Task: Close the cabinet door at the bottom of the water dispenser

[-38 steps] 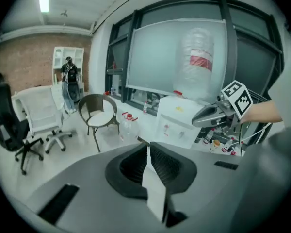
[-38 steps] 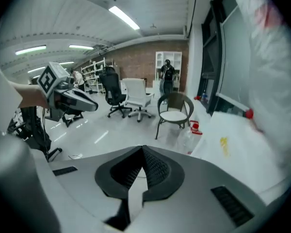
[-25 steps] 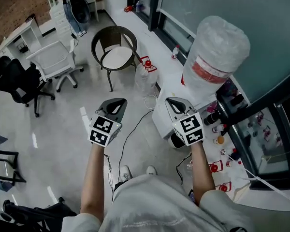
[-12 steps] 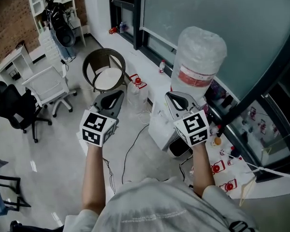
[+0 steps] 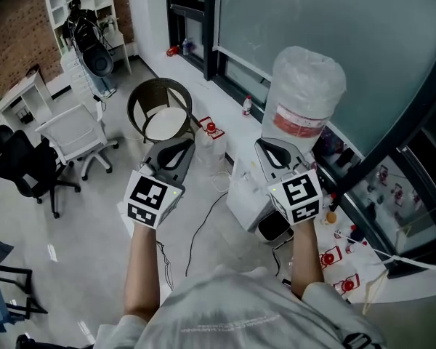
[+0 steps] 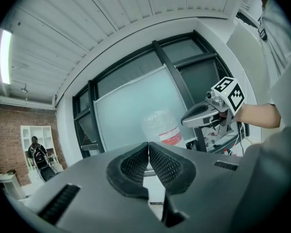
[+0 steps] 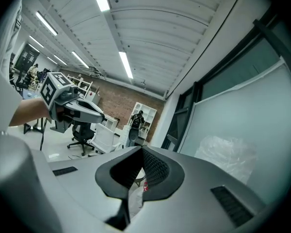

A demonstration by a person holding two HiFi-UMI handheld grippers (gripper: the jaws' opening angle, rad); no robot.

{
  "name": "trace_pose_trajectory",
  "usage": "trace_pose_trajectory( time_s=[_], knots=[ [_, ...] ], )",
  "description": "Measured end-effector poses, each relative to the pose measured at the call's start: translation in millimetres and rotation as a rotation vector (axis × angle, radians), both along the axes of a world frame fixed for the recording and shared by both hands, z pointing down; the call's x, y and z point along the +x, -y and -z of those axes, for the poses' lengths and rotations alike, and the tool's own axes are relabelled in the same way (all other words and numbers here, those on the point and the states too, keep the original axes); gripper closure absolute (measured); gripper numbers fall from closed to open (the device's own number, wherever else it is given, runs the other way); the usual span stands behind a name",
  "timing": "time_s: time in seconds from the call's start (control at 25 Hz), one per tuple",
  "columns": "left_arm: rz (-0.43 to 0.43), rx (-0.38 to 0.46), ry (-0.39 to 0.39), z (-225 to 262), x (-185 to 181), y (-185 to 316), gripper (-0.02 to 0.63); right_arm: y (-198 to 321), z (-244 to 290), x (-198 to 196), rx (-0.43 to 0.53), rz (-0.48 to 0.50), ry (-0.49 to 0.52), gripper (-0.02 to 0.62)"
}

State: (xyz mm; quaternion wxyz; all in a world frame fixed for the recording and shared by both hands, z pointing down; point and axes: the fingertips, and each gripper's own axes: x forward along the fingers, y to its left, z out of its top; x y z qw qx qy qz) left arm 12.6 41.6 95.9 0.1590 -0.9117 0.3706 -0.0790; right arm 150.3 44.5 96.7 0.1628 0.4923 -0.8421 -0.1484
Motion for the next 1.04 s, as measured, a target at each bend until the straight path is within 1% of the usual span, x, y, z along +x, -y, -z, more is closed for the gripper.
trace_pose_trajectory(
  time_s=[0.2, 0.52, 1.04],
  knots=[
    [-0.009, -0.012, 0.003, -4.8, 0.2, 3.5, 0.583, 2.2, -7.1, -0.3, -0.010, -0.007, -0.009, 0.568],
    [-0.019, -0.042, -0.005, -14.1, -0.3, 2.9, 0.583, 1.2, -15.3, 14.4, -0.038, -0.048, -0.016, 0.568],
    [-0.019, -0.109, -0.013, -37.7, -14.1, 5.5, 0.583, -1.1, -39.5, 13.0, -0.099, -0.075, -0.050, 0.568]
  ],
)
